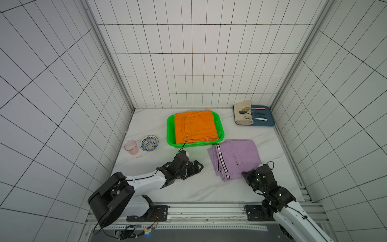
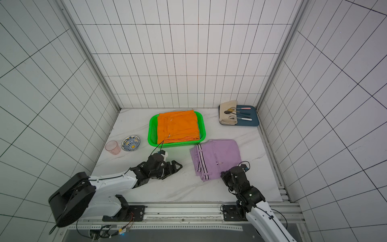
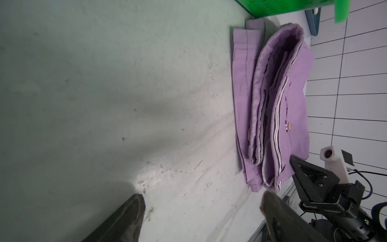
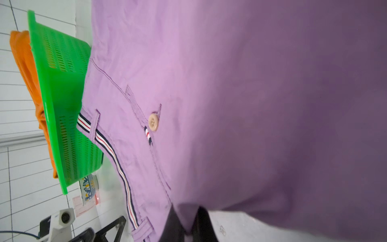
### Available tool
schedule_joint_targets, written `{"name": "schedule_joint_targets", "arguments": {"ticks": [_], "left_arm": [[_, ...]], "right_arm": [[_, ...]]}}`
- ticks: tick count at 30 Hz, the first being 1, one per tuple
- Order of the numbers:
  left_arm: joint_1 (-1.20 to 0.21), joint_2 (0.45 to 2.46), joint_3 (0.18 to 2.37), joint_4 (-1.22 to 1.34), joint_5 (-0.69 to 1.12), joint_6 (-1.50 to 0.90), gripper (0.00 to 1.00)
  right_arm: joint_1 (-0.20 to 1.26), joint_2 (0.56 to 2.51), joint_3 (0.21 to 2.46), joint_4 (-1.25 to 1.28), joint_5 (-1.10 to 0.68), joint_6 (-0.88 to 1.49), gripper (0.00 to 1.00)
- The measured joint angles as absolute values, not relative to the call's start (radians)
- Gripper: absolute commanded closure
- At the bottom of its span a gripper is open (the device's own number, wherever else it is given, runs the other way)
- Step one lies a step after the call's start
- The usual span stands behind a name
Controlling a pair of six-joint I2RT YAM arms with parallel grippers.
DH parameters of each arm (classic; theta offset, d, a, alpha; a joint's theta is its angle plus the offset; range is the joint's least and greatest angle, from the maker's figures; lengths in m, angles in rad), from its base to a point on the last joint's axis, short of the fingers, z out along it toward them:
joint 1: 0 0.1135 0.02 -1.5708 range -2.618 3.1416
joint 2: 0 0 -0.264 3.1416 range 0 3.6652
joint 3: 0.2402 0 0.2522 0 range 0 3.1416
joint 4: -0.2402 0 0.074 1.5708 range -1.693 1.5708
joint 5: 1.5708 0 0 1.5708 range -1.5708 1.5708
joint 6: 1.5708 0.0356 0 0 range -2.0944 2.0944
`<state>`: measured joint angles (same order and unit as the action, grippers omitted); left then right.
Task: Put the folded long pants in the basket
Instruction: Pick up the long pant at the center of the board.
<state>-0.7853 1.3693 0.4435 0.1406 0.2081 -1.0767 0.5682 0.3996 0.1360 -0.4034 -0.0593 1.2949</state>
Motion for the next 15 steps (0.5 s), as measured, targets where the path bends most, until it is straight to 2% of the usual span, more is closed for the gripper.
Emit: {"name": "schedule_joint_targets", "arguments": {"ticks": [9, 15], "left_arm": [[-0.829, 1.562, 0.538, 0.316, 0.156, -1.172, 0.09], [-0.829, 1.652, 0.595, 0.370, 0.148, -1.190, 0.19]], "right_arm": [[0.704, 0.527, 0.109, -0.258, -0.012, 1.353, 1.00], [0.822, 0.630, 0.109, -0.162, 0.047, 1.384, 1.00]]}}
